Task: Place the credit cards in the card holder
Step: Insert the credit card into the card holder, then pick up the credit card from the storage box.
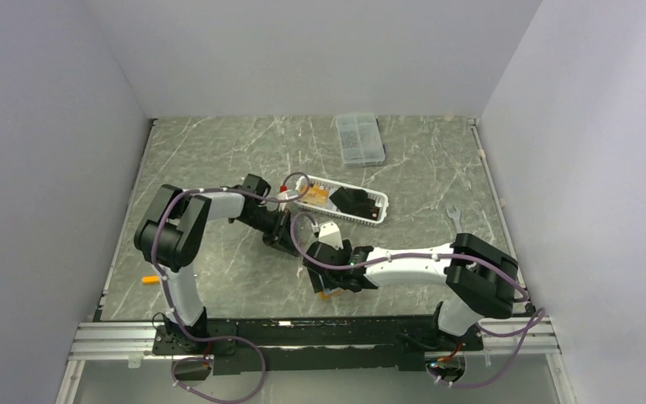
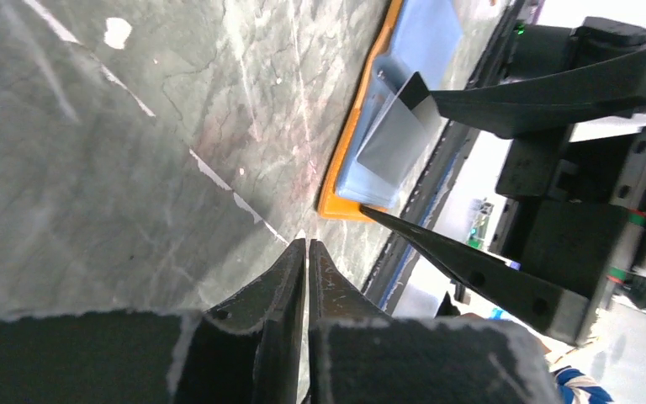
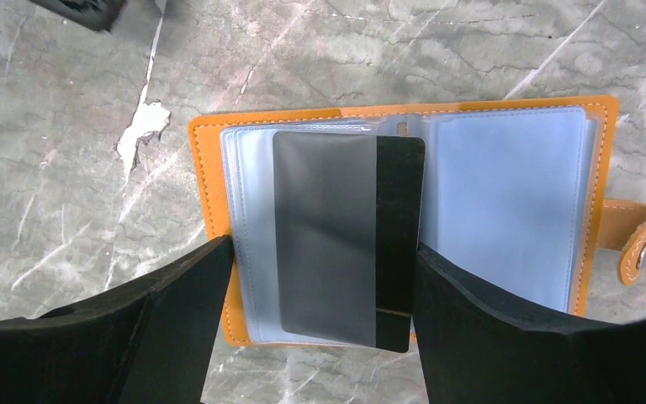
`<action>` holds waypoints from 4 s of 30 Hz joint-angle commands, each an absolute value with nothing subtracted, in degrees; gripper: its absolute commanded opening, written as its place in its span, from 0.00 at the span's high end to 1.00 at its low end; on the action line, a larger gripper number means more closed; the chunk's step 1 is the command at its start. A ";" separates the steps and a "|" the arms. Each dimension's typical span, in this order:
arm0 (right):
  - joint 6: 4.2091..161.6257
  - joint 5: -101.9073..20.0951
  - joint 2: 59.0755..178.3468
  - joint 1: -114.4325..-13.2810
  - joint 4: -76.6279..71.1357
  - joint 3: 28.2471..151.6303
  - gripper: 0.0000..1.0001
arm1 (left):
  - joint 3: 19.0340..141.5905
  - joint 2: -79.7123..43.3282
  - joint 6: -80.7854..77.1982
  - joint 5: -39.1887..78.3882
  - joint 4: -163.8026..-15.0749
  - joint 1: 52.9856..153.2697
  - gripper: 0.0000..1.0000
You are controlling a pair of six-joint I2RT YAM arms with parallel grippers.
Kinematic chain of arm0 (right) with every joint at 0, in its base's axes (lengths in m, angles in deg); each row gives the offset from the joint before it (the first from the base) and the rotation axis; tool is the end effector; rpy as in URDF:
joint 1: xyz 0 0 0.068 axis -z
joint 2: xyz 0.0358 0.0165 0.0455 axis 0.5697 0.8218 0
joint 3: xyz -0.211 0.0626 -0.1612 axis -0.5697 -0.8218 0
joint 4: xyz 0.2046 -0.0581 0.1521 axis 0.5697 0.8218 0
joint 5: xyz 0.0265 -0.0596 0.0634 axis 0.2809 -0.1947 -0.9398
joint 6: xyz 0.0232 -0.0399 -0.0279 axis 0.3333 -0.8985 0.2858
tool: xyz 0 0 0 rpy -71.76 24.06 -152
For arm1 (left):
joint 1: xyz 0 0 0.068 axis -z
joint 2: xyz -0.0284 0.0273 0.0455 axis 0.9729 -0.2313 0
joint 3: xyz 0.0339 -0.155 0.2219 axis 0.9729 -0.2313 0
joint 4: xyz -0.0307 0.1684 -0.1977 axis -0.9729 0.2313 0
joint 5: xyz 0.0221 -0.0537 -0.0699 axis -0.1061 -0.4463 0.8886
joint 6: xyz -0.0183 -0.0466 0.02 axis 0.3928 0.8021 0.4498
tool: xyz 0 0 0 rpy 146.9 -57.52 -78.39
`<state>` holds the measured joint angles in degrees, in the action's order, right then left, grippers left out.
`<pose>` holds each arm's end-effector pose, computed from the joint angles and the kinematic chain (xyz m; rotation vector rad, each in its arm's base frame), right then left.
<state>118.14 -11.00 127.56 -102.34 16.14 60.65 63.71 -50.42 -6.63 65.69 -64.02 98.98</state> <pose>0.1217 0.2603 0.1567 -0.4475 2.5152 0.2102 0.2866 -0.1491 0.1170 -0.5557 -2.7142 1.4630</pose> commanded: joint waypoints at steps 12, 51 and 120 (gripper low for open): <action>118.00 -4.03 133.49 -104.72 23.27 65.80 0.34 | 65.55 -43.46 -19.16 75.65 -54.08 86.29 0.87; 113.65 -16.00 117.54 -90.25 23.76 75.60 0.18 | 85.34 -43.46 -25.09 75.96 -38.13 82.96 0.86; 110.34 -57.52 139.50 -48.14 -12.63 63.59 0.71 | 124.52 -80.79 -11.13 60.99 -50.95 104.22 0.79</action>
